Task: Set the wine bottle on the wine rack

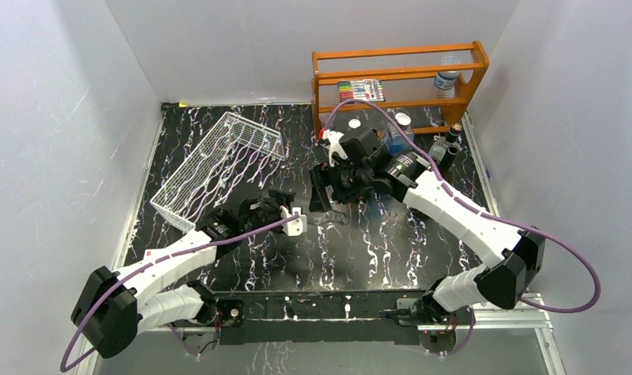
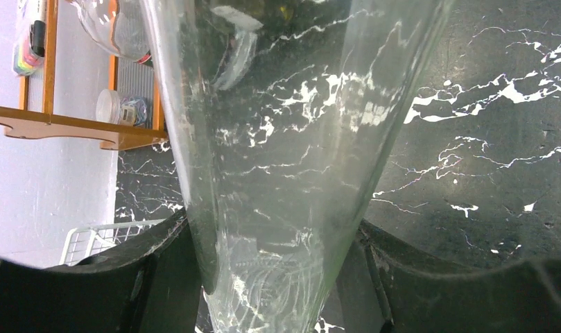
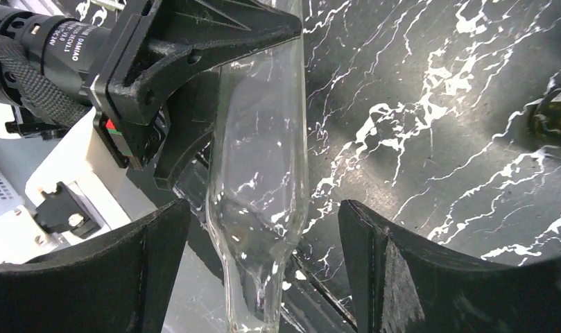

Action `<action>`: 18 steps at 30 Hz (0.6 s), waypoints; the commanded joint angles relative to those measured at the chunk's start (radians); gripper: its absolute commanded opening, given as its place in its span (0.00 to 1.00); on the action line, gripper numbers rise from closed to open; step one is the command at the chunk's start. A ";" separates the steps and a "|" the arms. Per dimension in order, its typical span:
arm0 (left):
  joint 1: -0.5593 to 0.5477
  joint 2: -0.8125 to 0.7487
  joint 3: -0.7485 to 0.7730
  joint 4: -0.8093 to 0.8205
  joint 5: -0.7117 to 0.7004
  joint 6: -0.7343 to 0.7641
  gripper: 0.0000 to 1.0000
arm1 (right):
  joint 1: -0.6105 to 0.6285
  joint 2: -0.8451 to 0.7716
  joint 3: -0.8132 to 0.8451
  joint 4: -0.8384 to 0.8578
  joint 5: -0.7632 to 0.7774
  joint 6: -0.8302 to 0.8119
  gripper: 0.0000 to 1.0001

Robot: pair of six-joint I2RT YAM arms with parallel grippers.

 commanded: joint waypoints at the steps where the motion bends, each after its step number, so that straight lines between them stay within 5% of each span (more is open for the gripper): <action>1: -0.018 -0.039 -0.007 0.117 0.039 0.043 0.00 | 0.009 0.065 0.015 0.018 -0.144 0.015 0.88; 14: -0.019 -0.039 -0.011 0.118 0.042 0.036 0.00 | 0.010 0.089 -0.080 0.108 -0.183 0.073 0.80; 18: -0.020 -0.027 0.007 0.093 0.039 0.029 0.00 | 0.010 0.107 -0.074 0.097 -0.179 0.067 0.65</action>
